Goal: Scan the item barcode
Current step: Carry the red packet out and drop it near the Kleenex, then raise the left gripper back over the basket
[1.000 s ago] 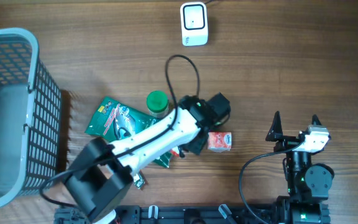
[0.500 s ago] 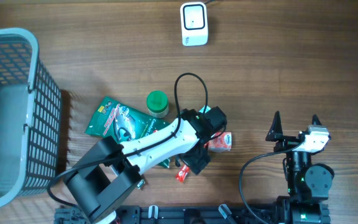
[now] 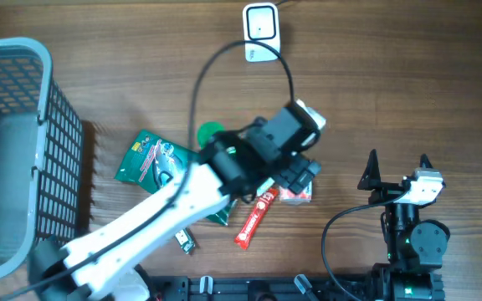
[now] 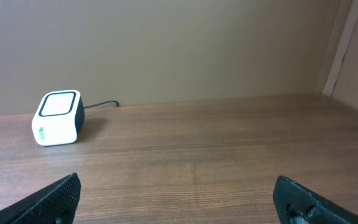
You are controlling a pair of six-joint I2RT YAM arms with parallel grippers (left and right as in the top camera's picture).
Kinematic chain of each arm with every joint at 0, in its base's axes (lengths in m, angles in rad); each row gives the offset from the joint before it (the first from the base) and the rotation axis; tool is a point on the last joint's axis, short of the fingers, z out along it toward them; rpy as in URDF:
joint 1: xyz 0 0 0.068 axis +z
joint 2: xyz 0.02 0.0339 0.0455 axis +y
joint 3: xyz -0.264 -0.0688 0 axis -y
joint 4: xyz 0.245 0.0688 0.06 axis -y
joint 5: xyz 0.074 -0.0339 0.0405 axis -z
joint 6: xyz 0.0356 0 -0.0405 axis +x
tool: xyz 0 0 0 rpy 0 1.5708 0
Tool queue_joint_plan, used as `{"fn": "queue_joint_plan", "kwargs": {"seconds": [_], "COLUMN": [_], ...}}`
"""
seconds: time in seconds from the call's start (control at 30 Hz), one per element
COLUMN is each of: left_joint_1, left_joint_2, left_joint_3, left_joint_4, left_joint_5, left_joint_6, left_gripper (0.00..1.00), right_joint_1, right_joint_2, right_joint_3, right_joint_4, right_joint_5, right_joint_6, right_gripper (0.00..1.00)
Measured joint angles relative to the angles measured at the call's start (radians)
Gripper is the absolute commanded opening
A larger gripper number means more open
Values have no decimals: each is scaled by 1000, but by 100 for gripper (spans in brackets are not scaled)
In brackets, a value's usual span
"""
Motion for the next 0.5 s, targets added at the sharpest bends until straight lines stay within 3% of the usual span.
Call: {"fn": "queue_joint_plan", "kwargs": {"seconds": [0.23, 0.5], "left_joint_1": [153, 352], "left_joint_2": [-254, -430], "left_joint_3": [4, 5], "left_joint_4": [176, 201], "left_joint_5": [-16, -24], "left_joint_6": [-1, -2], "left_gripper": [100, 100], "right_joint_1": [0, 0], "right_joint_2": [0, 0], "right_joint_3": [0, 0], "right_joint_4": [0, 0], "right_joint_5": [0, 0], "right_joint_6": [0, 0], "right_gripper": [100, 100]}}
